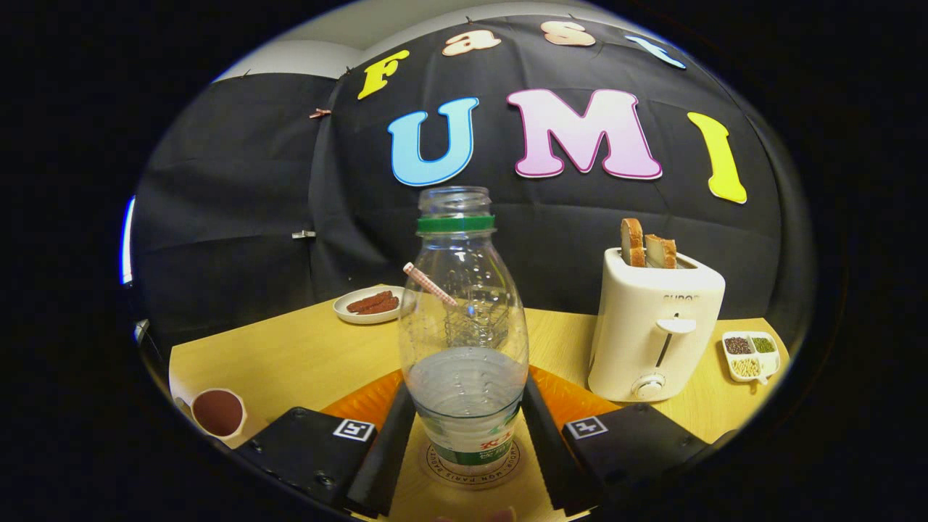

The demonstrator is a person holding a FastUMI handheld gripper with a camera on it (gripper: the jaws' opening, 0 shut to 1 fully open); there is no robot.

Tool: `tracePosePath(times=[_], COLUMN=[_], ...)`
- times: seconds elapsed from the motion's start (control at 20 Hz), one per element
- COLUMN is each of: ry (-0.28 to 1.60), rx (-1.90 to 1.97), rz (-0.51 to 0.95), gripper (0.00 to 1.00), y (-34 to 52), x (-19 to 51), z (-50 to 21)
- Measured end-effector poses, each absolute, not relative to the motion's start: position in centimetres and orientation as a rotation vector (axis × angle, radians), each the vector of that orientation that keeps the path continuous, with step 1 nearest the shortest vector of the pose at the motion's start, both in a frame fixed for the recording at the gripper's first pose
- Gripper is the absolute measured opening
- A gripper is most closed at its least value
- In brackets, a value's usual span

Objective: Take the bottle from table, then pour the juice into the cup, finally place the bottle on the coaster

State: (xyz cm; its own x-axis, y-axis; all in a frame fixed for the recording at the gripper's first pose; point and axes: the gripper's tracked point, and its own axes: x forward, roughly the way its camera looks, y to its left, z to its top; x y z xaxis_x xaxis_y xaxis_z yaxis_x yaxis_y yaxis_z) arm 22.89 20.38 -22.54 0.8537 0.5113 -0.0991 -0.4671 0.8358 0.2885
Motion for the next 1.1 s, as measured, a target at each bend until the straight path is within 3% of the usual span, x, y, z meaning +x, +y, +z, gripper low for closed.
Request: tracePosePath(times=[0.1,0.2,1.1], ry=[0.177,0.2,0.182], rx=[0.251,0.264,0.184], rz=[0.505,0.505,0.404], gripper=[0.91,0.96,0.97], y=[19.8,19.7,14.7], x=[23.0,22.7,11.9], z=[-22.3,-22.4,-12.3])
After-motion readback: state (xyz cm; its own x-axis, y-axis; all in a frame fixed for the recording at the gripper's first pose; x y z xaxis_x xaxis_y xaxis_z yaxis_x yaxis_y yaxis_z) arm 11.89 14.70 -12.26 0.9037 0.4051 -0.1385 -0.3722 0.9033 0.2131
